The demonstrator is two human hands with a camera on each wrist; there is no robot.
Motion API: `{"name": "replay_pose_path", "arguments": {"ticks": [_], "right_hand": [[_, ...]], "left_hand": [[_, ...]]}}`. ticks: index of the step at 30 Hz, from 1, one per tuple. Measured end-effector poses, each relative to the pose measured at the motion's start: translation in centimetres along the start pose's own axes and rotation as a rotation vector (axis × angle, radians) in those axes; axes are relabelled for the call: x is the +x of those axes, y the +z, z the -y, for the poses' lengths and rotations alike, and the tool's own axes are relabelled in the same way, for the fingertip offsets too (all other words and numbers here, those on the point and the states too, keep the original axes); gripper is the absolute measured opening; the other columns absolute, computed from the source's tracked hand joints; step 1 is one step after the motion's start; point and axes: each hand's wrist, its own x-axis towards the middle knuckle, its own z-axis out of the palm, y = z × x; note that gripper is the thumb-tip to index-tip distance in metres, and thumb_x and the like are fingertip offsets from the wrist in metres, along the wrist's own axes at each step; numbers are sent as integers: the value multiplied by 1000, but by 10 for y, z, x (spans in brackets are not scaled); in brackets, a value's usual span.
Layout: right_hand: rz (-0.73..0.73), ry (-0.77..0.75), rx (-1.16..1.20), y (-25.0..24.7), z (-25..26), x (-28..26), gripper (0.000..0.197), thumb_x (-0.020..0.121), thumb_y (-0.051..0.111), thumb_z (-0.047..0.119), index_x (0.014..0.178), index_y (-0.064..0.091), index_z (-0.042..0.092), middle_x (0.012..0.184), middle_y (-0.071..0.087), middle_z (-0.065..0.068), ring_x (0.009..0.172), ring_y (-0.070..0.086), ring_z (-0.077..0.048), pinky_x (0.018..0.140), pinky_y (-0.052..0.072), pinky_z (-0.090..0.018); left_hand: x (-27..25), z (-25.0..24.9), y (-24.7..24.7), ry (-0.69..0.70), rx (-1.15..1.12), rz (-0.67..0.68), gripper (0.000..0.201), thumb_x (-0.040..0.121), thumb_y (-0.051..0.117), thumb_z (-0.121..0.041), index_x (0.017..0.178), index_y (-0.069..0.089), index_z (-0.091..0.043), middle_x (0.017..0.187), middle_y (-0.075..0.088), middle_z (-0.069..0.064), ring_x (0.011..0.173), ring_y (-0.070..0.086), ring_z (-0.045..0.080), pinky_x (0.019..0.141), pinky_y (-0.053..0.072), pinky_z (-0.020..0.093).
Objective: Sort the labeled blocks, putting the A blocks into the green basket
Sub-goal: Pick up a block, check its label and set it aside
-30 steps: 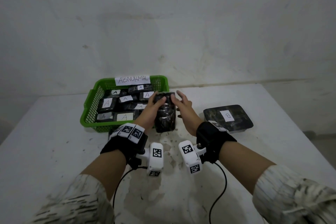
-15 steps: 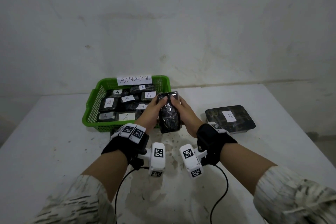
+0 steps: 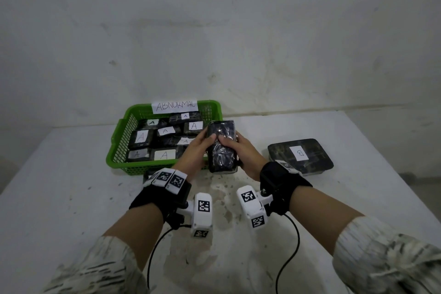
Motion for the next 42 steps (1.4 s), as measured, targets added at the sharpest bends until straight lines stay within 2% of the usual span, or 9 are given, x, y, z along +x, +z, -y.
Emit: {"name": "replay_pose_path", "arguments": {"ticks": [5,15,21,26,30,32,36,39,42], "right_hand": [[71,67,-73,-5,-5,0,53,88,67,18,135,45,22,125,64,-4,113,62,-22,103,46,-46],[142,102,-56,-7,-7,4,94,83,71,7,153,11,22,133,59,-5,114,62,-19,91,53,-32],[80,76,-30,-9,-8,7,77,85,68,5,148,25,18,131,59,-10,110,62,-22,88,53,-32],[158,62,-20,-11,-8,6,99,82,71,0,153,6,21,138,53,-8,114,62,-18,86,55,-28],[23,-13,-180,-10,-5,3,130,72,80,37,145,-27,37,161,5,0,141,33,-21,110,39,-40],[4,-55,-257,-6,-2,1,111,82,59,58,141,-33,39,162,3,4,146,19,-19,118,23,-42],[-64,-107,-259,-1,5,-1,63,97,26,57,151,-4,41,154,32,6,144,25,-20,116,20,-44],[-19,-175,-266,2,10,-5,47,103,38,28,149,30,24,120,62,8,118,53,-6,102,33,-21],[2,-206,-234,3,11,-4,40,95,55,10,135,48,12,80,66,4,71,62,5,66,42,-2]], "left_hand": [[1,0,-6,-22,-21,-30,30,95,50,-24,124,54,-23,118,65,4,113,59,22,94,49,44],[-3,0,-8,-53,-49,26,40,98,43,-18,136,43,-10,125,59,16,109,59,28,96,47,45],[-6,0,-5,-119,-151,88,39,95,42,-5,133,44,-14,111,63,8,98,61,21,84,50,34],[-6,1,-5,-88,-111,68,49,95,45,-4,141,35,-17,118,61,8,101,61,21,87,51,35],[5,5,-12,103,268,-184,80,86,63,-5,145,17,-31,130,35,8,114,47,19,96,46,38],[11,3,-16,169,317,-227,71,84,61,4,138,29,-30,130,39,10,106,54,22,93,50,41],[15,-4,-13,-18,44,-181,39,95,48,-19,133,40,-22,110,59,5,105,55,25,86,49,46],[16,-4,-17,-39,-2,-171,67,84,58,-48,139,34,-19,101,66,4,95,65,19,76,54,37],[16,-1,-19,-23,8,-222,70,83,65,-36,139,27,-19,126,56,8,112,58,26,98,46,49]]}}
